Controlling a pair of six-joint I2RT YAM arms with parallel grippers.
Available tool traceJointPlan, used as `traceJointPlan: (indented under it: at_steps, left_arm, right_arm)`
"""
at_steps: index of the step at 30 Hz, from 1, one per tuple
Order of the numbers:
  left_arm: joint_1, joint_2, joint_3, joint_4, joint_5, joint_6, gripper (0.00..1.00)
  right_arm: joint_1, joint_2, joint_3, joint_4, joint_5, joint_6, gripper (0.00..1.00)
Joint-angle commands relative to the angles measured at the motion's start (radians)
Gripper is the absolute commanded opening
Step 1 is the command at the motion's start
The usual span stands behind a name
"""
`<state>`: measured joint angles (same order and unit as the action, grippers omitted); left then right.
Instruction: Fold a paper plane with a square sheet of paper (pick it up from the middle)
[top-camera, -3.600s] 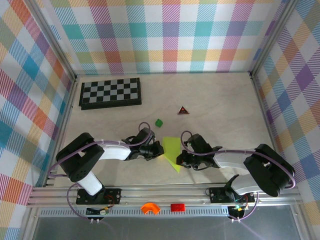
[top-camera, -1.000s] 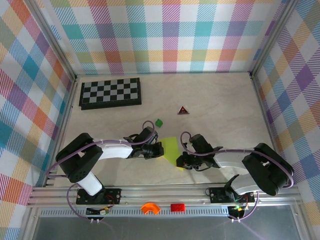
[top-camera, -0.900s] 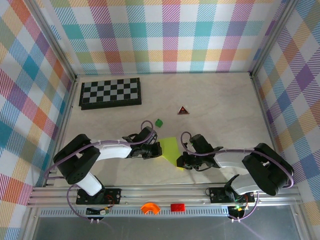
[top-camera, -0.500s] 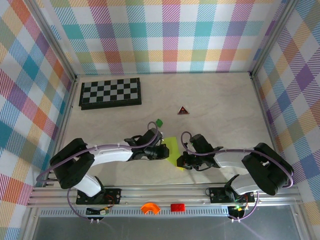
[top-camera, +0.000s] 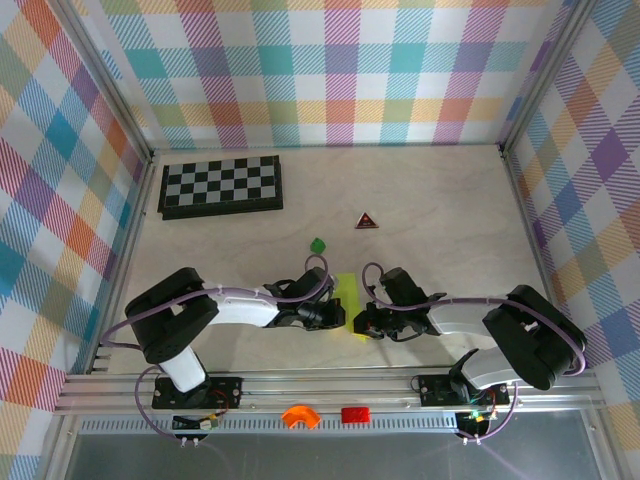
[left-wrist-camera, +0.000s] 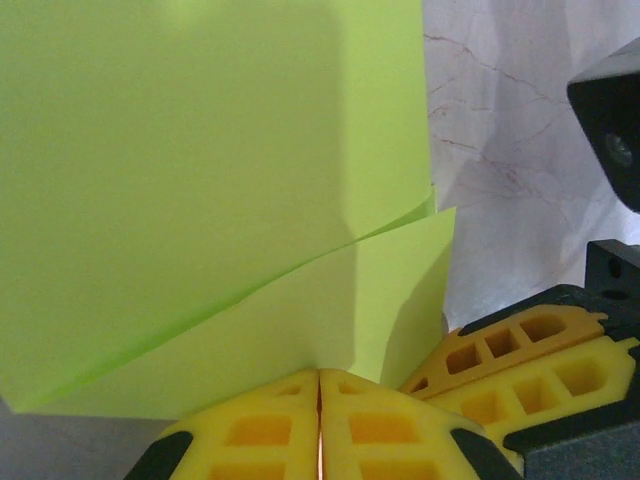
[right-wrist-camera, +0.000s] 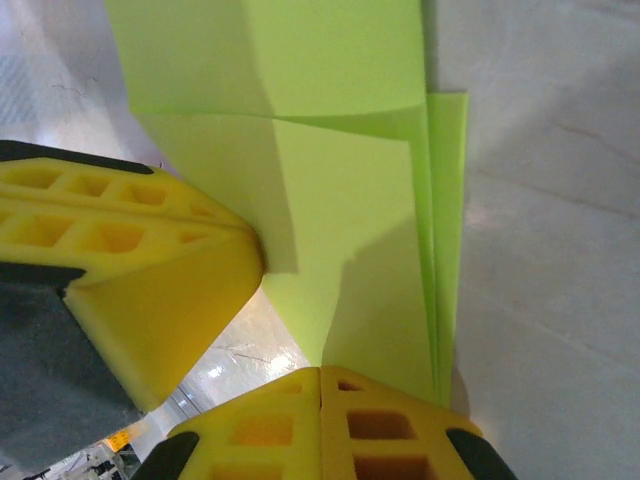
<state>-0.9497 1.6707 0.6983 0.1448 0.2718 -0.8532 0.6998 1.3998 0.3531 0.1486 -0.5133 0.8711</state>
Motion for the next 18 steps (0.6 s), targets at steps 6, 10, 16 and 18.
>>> traceJointPlan:
  at_steps: [6,10,16,18]
  left_arm:
    - [0.034,0.022,-0.049,-0.028,-0.014,-0.026,0.08]
    - [0.034,0.022,-0.051,-0.034,-0.022,-0.037,0.08]
    - [0.037,0.027,-0.046,-0.039,-0.020,-0.058,0.07]
    - [0.037,0.028,-0.046,-0.038,-0.016,-0.071,0.07]
  right_arm:
    - [-0.017,-0.048,-0.059,-0.166,0.020,-0.052,0.07]
    - [-0.017,-0.116,-0.089,-0.185,-0.006,-0.069,0.08]
    - [-0.018,-0.243,-0.088,-0.320,0.038,-0.104,0.09]
    - [-0.019,-0.287,-0.075,-0.360,0.055,-0.100,0.10]
